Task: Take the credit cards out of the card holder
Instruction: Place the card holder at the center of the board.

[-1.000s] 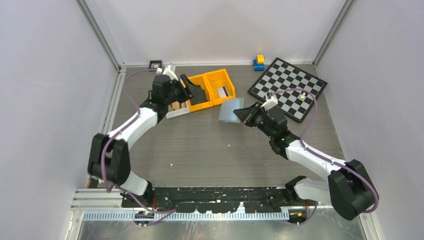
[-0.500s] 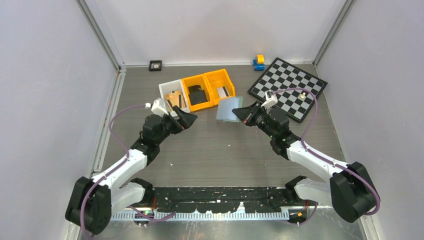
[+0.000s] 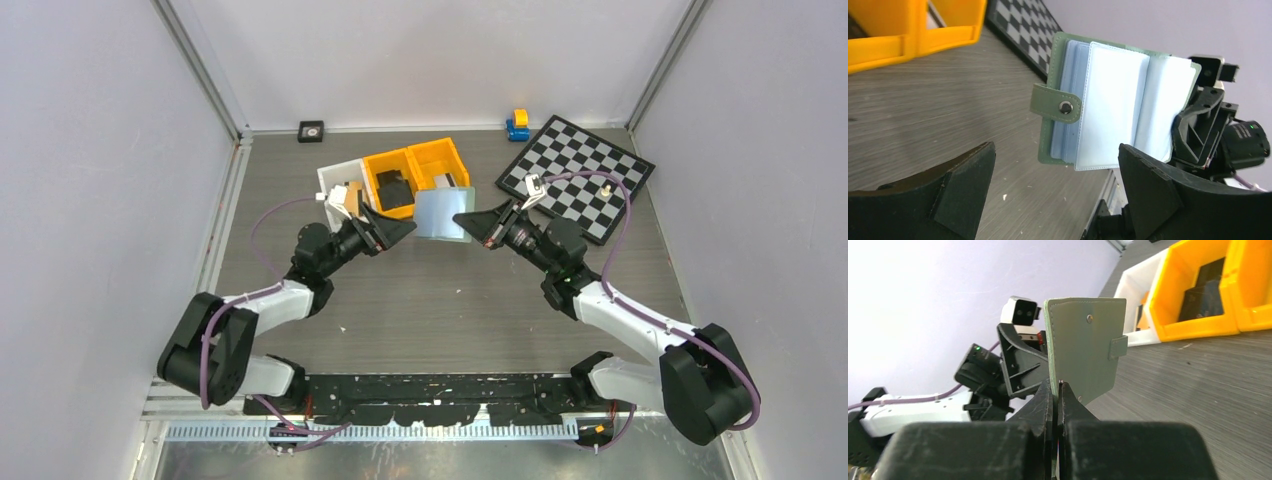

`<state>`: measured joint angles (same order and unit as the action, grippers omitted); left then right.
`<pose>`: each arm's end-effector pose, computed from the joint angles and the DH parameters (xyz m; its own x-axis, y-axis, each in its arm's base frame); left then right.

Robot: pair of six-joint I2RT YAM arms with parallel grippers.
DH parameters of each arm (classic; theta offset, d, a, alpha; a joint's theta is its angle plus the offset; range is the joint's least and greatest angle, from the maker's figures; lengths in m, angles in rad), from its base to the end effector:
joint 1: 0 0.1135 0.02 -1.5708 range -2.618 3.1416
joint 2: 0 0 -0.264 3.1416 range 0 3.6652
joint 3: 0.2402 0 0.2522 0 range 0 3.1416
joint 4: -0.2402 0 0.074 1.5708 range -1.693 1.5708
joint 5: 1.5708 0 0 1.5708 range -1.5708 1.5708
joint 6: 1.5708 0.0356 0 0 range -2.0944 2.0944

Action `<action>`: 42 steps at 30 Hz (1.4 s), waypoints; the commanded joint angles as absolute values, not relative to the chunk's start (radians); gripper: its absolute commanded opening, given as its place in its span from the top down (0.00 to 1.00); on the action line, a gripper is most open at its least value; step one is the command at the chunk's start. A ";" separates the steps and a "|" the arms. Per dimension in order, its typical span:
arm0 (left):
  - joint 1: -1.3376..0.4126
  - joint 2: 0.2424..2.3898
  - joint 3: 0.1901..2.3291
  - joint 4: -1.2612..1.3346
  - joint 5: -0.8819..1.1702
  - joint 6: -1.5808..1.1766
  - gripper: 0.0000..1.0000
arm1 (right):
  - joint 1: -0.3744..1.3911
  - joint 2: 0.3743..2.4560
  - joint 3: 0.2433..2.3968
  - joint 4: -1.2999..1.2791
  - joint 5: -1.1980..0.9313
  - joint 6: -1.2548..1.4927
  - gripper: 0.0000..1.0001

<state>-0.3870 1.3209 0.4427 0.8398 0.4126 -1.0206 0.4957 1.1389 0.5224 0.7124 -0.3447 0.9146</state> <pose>0.2389 -0.1128 0.2150 -0.6296 -0.5866 -0.5094 0.3445 0.3768 -0.8598 0.2151 0.1300 0.2709 -0.5377 0.5570 -0.6329 -0.5204 0.3714 0.7689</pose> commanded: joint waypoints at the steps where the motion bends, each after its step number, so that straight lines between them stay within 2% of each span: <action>1: -0.394 1.393 0.451 1.146 0.527 -1.103 0.05 | 0.495 1.148 0.524 0.891 -0.421 0.974 0.99; 9: -0.394 1.541 0.474 1.407 0.602 -1.233 0.10 | 0.492 1.260 0.536 1.064 -0.506 1.081 0.99; 16: -0.393 1.478 0.459 1.429 0.602 -1.209 0.24 | 0.478 1.271 0.540 0.978 -0.466 1.062 0.99; 19: -0.392 1.444 0.454 1.401 0.599 -1.187 0.35 | 0.477 1.282 0.549 0.902 -0.437 1.038 0.99; 24: -0.388 1.402 0.453 1.305 0.582 -1.134 0.66 | 0.476 1.304 0.581 0.787 -0.405 1.002 0.99; 26: -0.388 1.379 0.451 1.254 0.567 -1.109 0.71 | 0.476 1.306 0.590 0.762 -0.401 0.993 1.00; 30: -0.388 1.332 0.450 1.138 0.532 -1.051 0.71 | 0.476 1.283 0.607 0.665 -0.365 0.954 1.00; 34: -0.388 1.281 0.455 1.001 0.495 -1.002 0.51 | 0.478 1.260 0.619 0.595 -0.336 0.925 1.00; 37: -0.388 1.266 0.457 0.977 0.486 -0.990 0.43 | 0.479 1.264 0.624 0.591 -0.343 0.925 0.99; 40: -0.388 1.281 0.466 0.972 0.494 -0.994 0.43 | 0.477 1.273 0.626 0.598 -0.351 0.933 0.99; 42: -0.388 1.309 0.480 0.982 0.519 -1.004 0.48 | 0.478 1.278 0.626 0.610 -0.359 0.937 0.99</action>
